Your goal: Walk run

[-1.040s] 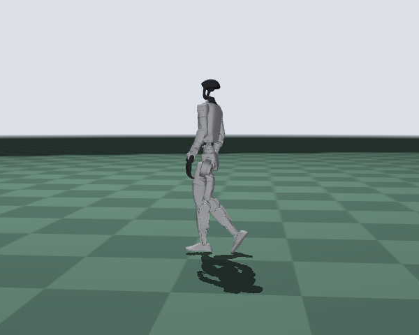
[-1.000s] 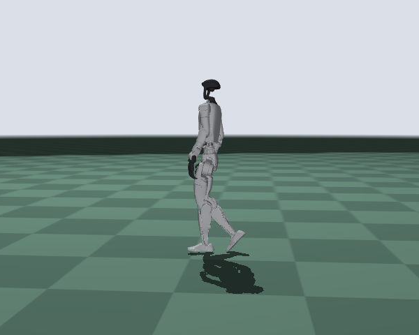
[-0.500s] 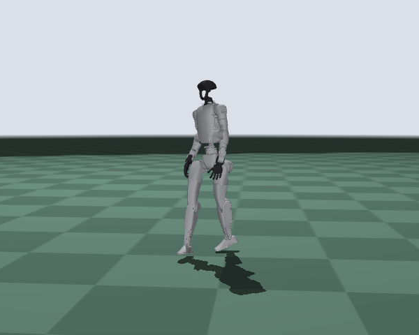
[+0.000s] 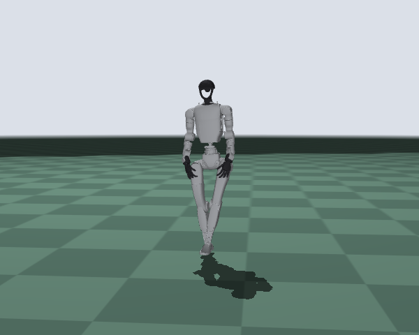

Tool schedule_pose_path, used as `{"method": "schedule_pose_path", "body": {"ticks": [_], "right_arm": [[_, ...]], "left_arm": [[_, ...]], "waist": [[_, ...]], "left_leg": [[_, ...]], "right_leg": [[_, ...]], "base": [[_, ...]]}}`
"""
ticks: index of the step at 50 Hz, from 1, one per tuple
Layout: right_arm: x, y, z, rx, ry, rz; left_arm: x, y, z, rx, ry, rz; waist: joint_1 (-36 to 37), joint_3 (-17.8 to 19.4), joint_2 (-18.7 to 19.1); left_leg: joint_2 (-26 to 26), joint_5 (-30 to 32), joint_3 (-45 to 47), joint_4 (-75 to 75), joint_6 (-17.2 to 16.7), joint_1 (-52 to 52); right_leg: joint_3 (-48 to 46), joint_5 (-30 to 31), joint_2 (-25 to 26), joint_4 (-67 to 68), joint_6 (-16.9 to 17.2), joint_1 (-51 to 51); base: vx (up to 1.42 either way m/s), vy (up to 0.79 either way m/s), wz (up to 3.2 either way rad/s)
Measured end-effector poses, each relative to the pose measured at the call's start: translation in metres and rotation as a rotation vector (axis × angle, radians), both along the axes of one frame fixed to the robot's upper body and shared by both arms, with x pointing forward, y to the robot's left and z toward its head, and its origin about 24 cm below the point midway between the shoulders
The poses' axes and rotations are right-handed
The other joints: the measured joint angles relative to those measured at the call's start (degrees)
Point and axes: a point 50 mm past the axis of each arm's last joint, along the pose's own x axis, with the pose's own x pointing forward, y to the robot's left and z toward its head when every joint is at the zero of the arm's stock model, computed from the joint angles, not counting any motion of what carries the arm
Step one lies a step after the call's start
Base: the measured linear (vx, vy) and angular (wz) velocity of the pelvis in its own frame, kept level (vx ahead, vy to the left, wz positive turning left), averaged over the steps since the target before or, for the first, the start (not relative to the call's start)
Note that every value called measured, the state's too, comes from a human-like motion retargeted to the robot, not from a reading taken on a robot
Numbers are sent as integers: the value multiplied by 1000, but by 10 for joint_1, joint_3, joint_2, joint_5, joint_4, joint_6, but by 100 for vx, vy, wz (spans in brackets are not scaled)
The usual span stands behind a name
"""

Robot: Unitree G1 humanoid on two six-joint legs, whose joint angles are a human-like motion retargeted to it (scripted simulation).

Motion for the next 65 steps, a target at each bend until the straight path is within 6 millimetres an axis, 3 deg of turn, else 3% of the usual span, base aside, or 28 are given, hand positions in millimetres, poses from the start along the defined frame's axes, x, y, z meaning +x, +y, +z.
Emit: {"method": "schedule_pose_path", "body": {"ticks": [3, 7, 10, 13, 16, 19, 22, 24, 25, 28, 33, 37, 43, 46, 49, 53, 58, 60, 62, 65], "right_arm": [[-1, -1, -1, -7, 28, 39], [-3, -3, -3, -27, 51, 68], [-7, -3, -4, -35, 75, 76], [-14, -3, -6, -39, 102, 89], [-20, 1, -8, -34, 130, 84], [-23, 7, -9, -25, 137, 85], [-17, 9, -8, -33, 109, 113], [-7, 5, -6, -64, 63, 138], [-2, 2, -5, -83, 36, 146], [3, -4, -2, -119, -30, 84], [1, -2, 2, -34, -120, -150], [1, 1, 6, 2, -181, -214], [1, -2, 5, -61, -166, -101], [2, -2, 5, -78, -162, -76], [7, -2, 7, -62, -181, -101], [13, 0, 9, -44, -210, -219], [13, -6, 7, -30, -141, -218], [14, -13, 7, -69, -123, -165], [12, -15, 5, -87, -90, -98], [4, -12, 1, -85, -22, -51]], "left_arm": [[1, 0, -1, -1, 13, -6], [-3, -1, -4, 12, 80, -64], [-5, 2, -6, 30, 134, -106], [-5, 2, -5, 13, 137, -83], [-7, 4, -6, -4, 152, -19], [-13, 6, -8, -48, 206, 45], [-15, 18, -9, -43, 252, 49], [-15, 24, -9, -8, 265, 5], [-15, 26, -9, 2, 270, -25], [-23, 23, -12, 0, 334, -93], [-36, 16, -16, 9, 393, -161], [-41, 15, -17, 24, 392, -182], [-50, 11, -18, -4, 413, -153], [-55, 9, -19, -12, 429, -147], [-60, 4, -19, -27, 448, -150], [-65, 4, -20, -32, 483, -133], [-65, -3, -20, -69, 470, -69], [-57, 0, -19, -53, 425, -80], [-42, 10, -16, 26, 345, -158], [-25, 22, -11, 136, 222, -241]], "waist": [[20, 5, 2], [15, -1, -2], [1, -13, -6], [17, -27, -23], [34, -42, -44], [47, -57, -59], [39, -54, -38], [38, -49, -17], [36, -50, -5], [22, -48, 17], [-21, -49, 31], [-43, -43, 9], [-72, -25, 1], [-85, -20, 9], [-108, -21, 15], [-133, -45, 23], [-129, -46, 18], [-134, -50, 8], [-138, -53, 0], [-122, -53, -16]], "left_leg": [[14, 8, 20, -98, 13, -18], [7, -28, 96, -212, 12, -19], [-2, -58, 148, -218, 18, -13], [-8, -53, 156, -211, 61, 8], [-17, -11, 121, -208, 79, 22], [5, -12, 129, -181, 79, 37], [43, -44, 101, -142, 79, 62], [60, -63, 84, -132, 79, 81], [67, -70, 72, -132, 79, 91], [72, -83, 36, -135, 79, 122], [57, -98, -40, -147, 79, 165], [26, -119, -74, -146, 79, 208], [20, -159, -116, -143, 79, 285], [26, -177, -122, -133, 79, 312], [21, -177, -131, -118, 79, 330], [28, -96, -130, -69, 40, 325], [40, 139, -108, 109, -31, 269], [53, 205, -61, 200, -30, 222], [74, 215, -28, 283, -7, 166], [83, 135, 11, 316, 15, 111]], "right_leg": [[-20, -18, 17, -2, -14, 25], [-38, -49, 30, 3, -16, 52], [-71, -64, 38, 9, -10, 67], [-72, -46, 35, 26, 16, 82], [-88, 22, 20, 53, 58, 94], [-96, 166, 1, 110, 108, 91], [-42, 309, 30, 215, 127, 56], [1, 351, 60, 296, 131, 17], [16, 346, 72, 321, 134, -2], [44, 257, 73, 364, 113, -58], [-15, 134, -16, 293, 53, -137], [-12, 118, -71, 164, 50, -180], [79, 71, -68, 5, 51, -241], [57, 62, -73, -17, 70, -247], [41, 76, -84, 14, 53, -240], [40, 136, -88, 45, 51, -226], [39, 106, -88, 69, 8, -170], [28, 92, -95, 63, -10, -147], [13, 71, -94, 60, -23, -120], [13, 54, -89, 48, -34, -89]], "base": [[59, -19, 23], [54, -16, 90], [66, -19, 99], [75, -22, 21], [83, -26, -2], [84, -30, -24], [81, -25, 31], [79, -15, 39], [58, -6, 62], [66, -10, 87], [56, -15, 138], [61, -28, 116], [62, -31, 87], [61, -34, 45], [61, -33, 76], [69, -49, 73], [62, -46, 16], [62, -47, 38], [66, -54, 47], [61, -47, -15]]}}
